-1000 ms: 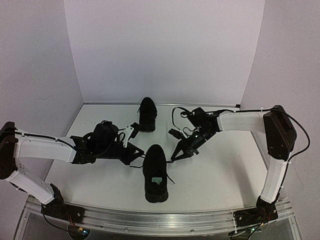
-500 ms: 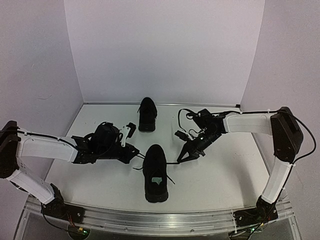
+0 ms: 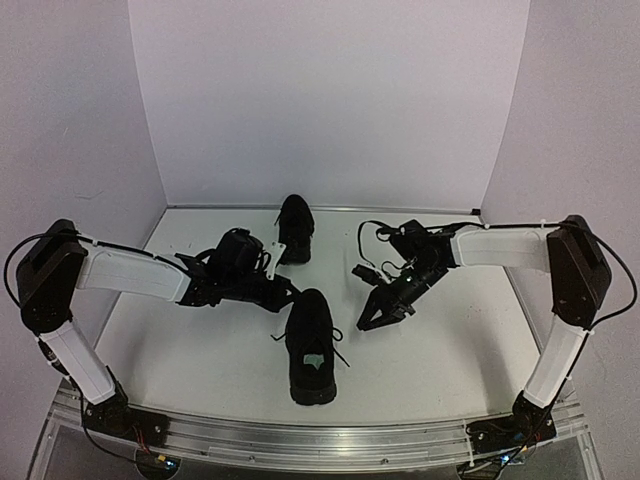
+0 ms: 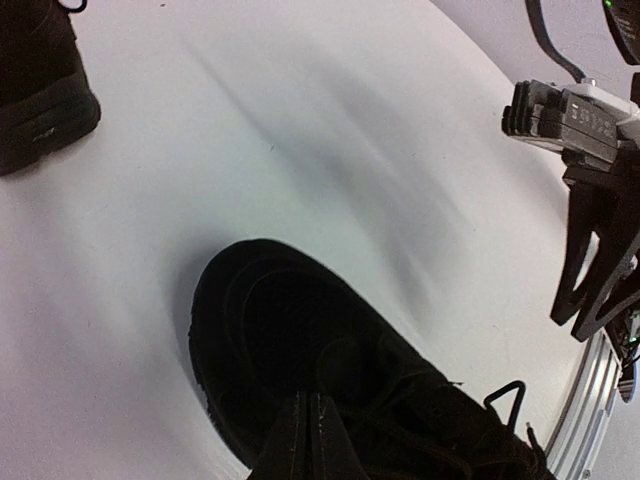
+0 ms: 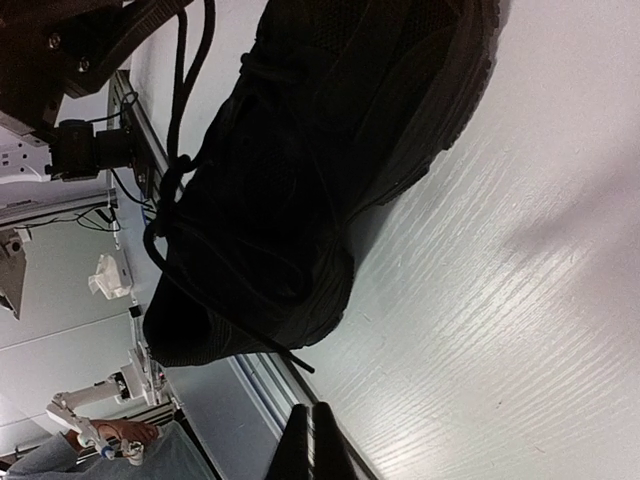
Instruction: Tie the shoes
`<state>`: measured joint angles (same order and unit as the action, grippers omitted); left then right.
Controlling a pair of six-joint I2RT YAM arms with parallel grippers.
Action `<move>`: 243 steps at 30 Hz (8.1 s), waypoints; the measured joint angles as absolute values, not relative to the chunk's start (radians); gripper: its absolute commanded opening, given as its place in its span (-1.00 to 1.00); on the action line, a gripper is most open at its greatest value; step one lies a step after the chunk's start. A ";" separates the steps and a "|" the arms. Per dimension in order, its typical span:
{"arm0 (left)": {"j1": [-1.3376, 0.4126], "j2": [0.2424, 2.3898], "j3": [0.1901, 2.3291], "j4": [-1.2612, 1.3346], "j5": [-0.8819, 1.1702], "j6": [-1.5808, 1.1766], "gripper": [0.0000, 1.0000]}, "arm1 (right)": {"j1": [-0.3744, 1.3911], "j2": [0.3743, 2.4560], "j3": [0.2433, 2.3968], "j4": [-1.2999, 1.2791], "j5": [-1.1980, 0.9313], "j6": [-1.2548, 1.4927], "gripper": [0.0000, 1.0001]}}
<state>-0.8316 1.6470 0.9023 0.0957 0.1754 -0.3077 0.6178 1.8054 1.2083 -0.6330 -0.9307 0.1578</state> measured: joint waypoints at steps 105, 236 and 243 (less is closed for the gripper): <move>-0.825 1.652 0.925 0.095 0.210 -0.259 -1.00 | 0.736 2.097 1.460 -0.705 -0.841 0.047 -0.44; -0.796 1.841 1.249 -0.484 0.609 0.656 -0.77 | 0.668 2.033 1.423 -0.701 -0.905 -0.010 -0.39; -0.800 1.841 1.249 -0.506 0.604 0.653 -1.00 | 0.682 2.046 1.436 -0.701 -0.910 -0.021 -0.39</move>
